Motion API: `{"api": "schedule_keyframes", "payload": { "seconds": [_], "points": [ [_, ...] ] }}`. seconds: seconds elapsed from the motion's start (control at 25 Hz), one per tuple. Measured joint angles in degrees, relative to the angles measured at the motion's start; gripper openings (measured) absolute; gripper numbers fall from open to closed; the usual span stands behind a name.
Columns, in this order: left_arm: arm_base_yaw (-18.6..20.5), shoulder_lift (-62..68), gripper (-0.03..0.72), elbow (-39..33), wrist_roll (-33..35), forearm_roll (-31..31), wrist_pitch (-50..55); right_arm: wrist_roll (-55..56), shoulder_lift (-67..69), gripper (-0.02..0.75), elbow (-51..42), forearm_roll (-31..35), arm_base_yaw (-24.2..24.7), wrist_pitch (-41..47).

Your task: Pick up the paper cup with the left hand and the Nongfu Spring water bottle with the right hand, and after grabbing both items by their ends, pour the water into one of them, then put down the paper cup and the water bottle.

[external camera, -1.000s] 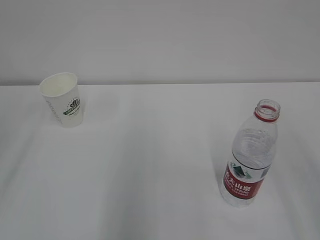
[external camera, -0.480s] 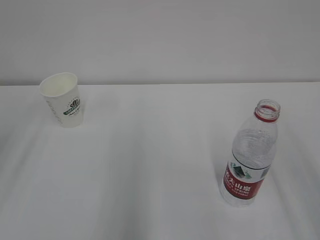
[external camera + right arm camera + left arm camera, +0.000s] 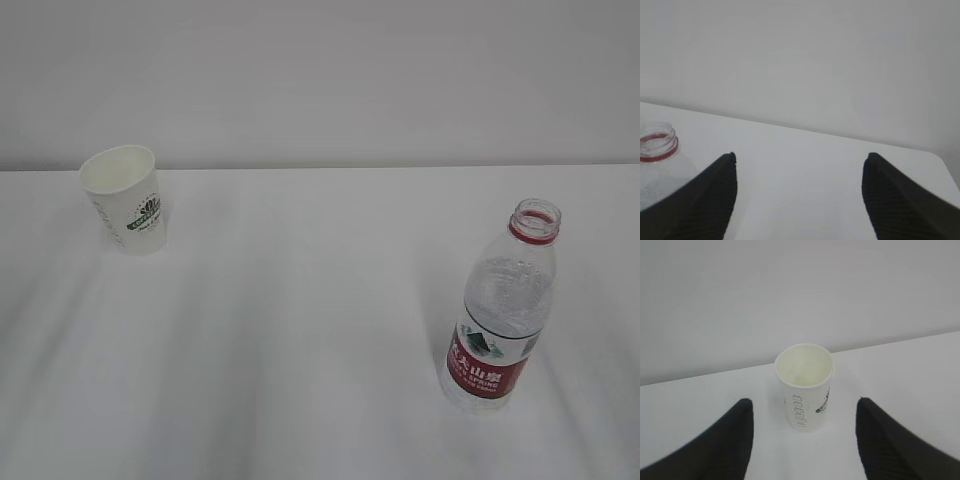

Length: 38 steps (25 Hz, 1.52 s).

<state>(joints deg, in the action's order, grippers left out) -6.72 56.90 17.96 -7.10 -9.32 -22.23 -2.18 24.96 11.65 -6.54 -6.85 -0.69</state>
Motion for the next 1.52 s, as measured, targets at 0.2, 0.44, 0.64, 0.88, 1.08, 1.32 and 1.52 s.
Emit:
{"api": "schedule_keyframes", "payload": {
  "seconds": [0.2, 0.44, 0.64, 0.88, 1.08, 1.32, 1.52],
  "points": [
    [0.0, 6.19, 0.47, -2.05, 0.0, -0.22, -7.89, 0.99, 0.0, 0.587, -5.33, 0.32, 0.0, -3.73],
    [0.0, 15.34, 0.469, -2.05, 0.0, -0.55, -18.26, 2.57, 0.05, 0.587, -8.69, 3.0, 0.0, -8.64],
    [0.0, 21.65, 0.467, -2.05, 0.0, -0.68, -24.65, 2.62, 4.94, 0.587, -8.83, 3.02, 0.0, -12.69],
    [0.0, 25.33, 0.465, -2.05, 0.0, -0.68, -30.96, 2.72, 18.26, 0.587, -8.83, 2.03, 0.0, -21.64],
    [0.0, 26.49, 0.464, -2.05, 0.0, -0.68, -32.88, 2.72, 29.75, 0.587, -10.37, 1.78, 0.0, -33.87],
    [0.0, 28.48, 0.456, -2.05, 0.0, -0.81, -34.38, 2.85, 45.28, 0.587, -12.02, 1.78, 0.0, -49.63],
    [0.0, 30.95, 0.454, -1.94, 0.0, -0.81, -36.85, 2.85, 57.93, 0.587, -12.02, 1.78, 0.0, -61.23]
  ]
}}
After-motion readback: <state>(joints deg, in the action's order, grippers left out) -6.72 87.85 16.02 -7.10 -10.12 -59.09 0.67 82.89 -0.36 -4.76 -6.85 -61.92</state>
